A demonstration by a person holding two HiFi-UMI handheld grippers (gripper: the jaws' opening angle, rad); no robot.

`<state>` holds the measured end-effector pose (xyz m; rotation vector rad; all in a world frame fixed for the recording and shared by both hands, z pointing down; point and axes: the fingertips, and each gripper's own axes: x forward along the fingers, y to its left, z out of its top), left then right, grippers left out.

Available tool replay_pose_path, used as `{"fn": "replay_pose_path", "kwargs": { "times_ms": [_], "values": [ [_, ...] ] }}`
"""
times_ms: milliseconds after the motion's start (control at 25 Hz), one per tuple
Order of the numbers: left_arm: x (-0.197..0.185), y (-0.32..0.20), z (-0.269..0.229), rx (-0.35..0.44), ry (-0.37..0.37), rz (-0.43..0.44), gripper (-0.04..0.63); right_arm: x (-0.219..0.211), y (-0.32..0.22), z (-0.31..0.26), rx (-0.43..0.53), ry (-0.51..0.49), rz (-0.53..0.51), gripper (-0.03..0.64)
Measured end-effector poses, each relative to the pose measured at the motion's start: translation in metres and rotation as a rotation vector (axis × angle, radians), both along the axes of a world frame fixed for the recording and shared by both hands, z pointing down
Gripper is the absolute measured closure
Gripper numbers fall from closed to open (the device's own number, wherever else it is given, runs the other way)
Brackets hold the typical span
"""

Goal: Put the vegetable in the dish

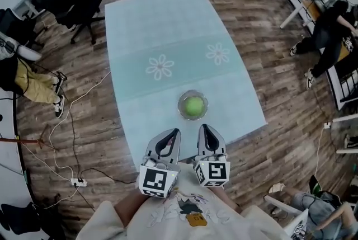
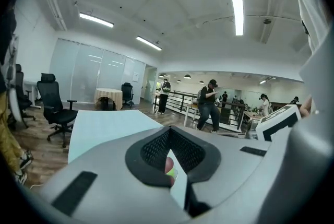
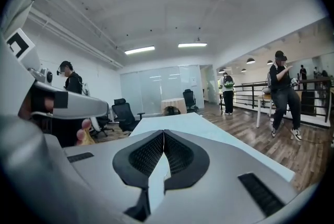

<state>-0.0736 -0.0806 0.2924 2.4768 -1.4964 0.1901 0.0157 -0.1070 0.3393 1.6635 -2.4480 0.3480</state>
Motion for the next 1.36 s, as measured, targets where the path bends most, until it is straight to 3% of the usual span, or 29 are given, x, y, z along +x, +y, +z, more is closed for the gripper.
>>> {"fn": "replay_pose_path", "kwargs": {
  "times_ms": [200, 440, 800, 1360],
  "values": [
    [0.018, 0.009, 0.008, 0.014, 0.009, 0.057, 0.589, -0.010, 0.004, -0.017, 0.054, -0.036, -0.023, 0.594],
    [0.035, 0.010, 0.012, -0.002, 0.014, 0.111, 0.589, -0.002, 0.006, -0.010, 0.031, 0.084, -0.005, 0.595],
    [0.035, 0.006, 0.013, -0.036, 0.058, 0.073, 0.589, 0.008, 0.012, -0.010, 0.013, 0.072, -0.003, 0.595],
    [0.034, 0.017, 0.019, -0.045, 0.090, 0.085, 0.589, 0.010, 0.031, -0.004, 0.000, 0.090, 0.000, 0.595]
  ]
}}
